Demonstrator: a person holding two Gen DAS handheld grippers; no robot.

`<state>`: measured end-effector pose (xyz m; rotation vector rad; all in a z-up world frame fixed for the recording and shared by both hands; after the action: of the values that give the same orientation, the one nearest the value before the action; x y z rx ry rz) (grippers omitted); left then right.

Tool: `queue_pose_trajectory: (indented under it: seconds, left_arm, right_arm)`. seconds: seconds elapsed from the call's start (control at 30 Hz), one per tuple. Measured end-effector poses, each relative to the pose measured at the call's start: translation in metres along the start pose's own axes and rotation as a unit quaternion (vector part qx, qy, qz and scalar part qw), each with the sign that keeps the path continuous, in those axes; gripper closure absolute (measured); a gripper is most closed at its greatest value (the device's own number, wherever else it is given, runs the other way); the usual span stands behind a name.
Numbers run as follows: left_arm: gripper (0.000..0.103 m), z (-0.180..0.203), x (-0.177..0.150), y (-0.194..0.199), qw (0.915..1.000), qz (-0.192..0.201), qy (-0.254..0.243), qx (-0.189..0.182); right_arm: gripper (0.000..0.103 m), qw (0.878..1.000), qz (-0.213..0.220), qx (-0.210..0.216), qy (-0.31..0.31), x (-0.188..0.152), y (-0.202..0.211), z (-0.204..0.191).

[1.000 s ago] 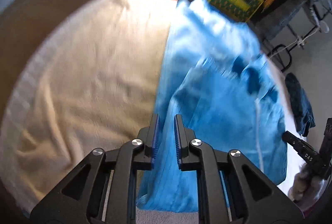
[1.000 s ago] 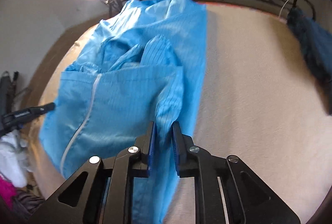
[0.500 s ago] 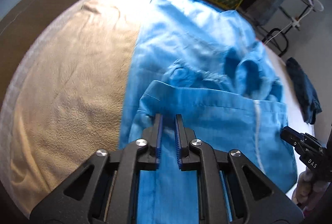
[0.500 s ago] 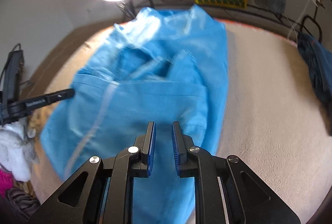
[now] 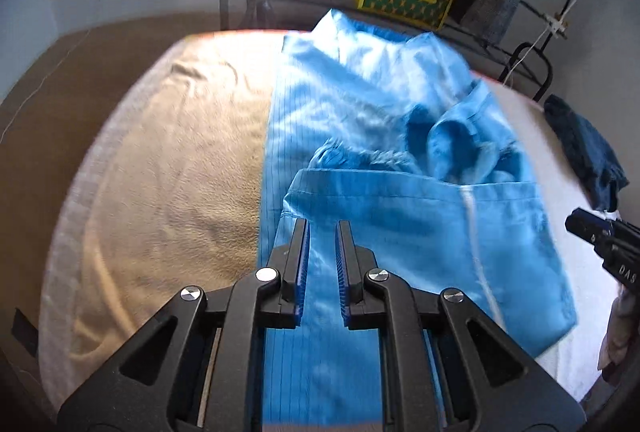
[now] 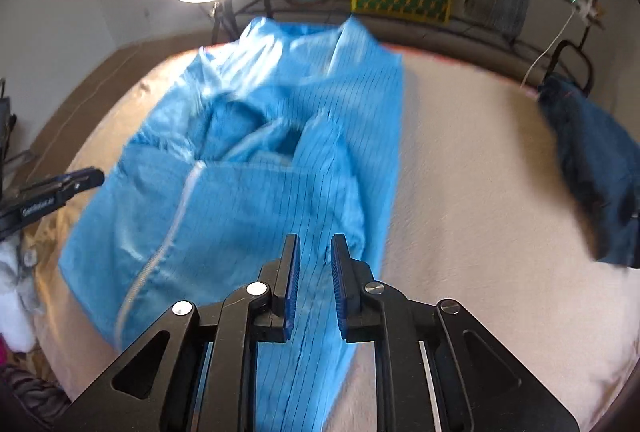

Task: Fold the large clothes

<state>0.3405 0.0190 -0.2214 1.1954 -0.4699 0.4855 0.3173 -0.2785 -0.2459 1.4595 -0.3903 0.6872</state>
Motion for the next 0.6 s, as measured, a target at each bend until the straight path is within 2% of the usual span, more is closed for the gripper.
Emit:
queue_pose_trajectory:
  seconds: [0.07, 0.13, 0.2, 0.23, 0.37, 0.47, 0.6]
  left_arm:
    - [0.091, 0.009, 0.001, 0.015, 0.9998, 0.010, -0.014, -0.004]
    - [0.085, 0.020, 0.001, 0.034, 0.9994, 0.021, -0.027, -0.010]
    - [0.068, 0.030, 0.003, 0.050, 0.9988, 0.033, -0.034, -0.015]
    - [0.066, 0.036, 0.002, 0.061, 0.9982, 0.043, -0.040, -0.017]
    - [0.063, 0.053, 0.001, 0.092, 0.9963, 0.060, -0.059, -0.017]
    - [0.053, 0.065, -0.003, 0.111, 0.9954, 0.064, -0.067, -0.021]
    - [0.052, 0.079, -0.003, 0.136, 0.9937, 0.075, -0.079, -0.026]
  right_arm:
    - [0.079, 1.000, 0.018, -0.012, -0.007, 0.003, 0.019, 0.002]
    - [0.073, 0.999, 0.038, -0.034, -0.001, 0.005, 0.037, 0.002]
    - [0.067, 0.997, 0.053, -0.053, 0.001, 0.006, 0.053, 0.003]
    - [0.065, 0.997, 0.058, -0.057, 0.001, 0.006, 0.061, 0.003]
    - [0.064, 0.994, 0.088, -0.068, 0.009, 0.008, 0.094, -0.001]
    - [0.061, 0.991, 0.111, -0.077, 0.016, 0.009, 0.113, -0.004]
    - [0.060, 0.988, 0.133, -0.076, 0.016, 0.010, 0.135, -0.006]
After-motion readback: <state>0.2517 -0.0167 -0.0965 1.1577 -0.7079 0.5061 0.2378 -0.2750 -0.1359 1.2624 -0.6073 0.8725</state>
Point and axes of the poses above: each gripper's, at about its wrist camera, not at the fingertips, and y roughly against the way its jaws point, z to its right, x to its top, the point moved 6 cm from there along -y, roughly the way its jaws point, and after that the axes turned 10 degrees about -x, right-handed, at the moved point
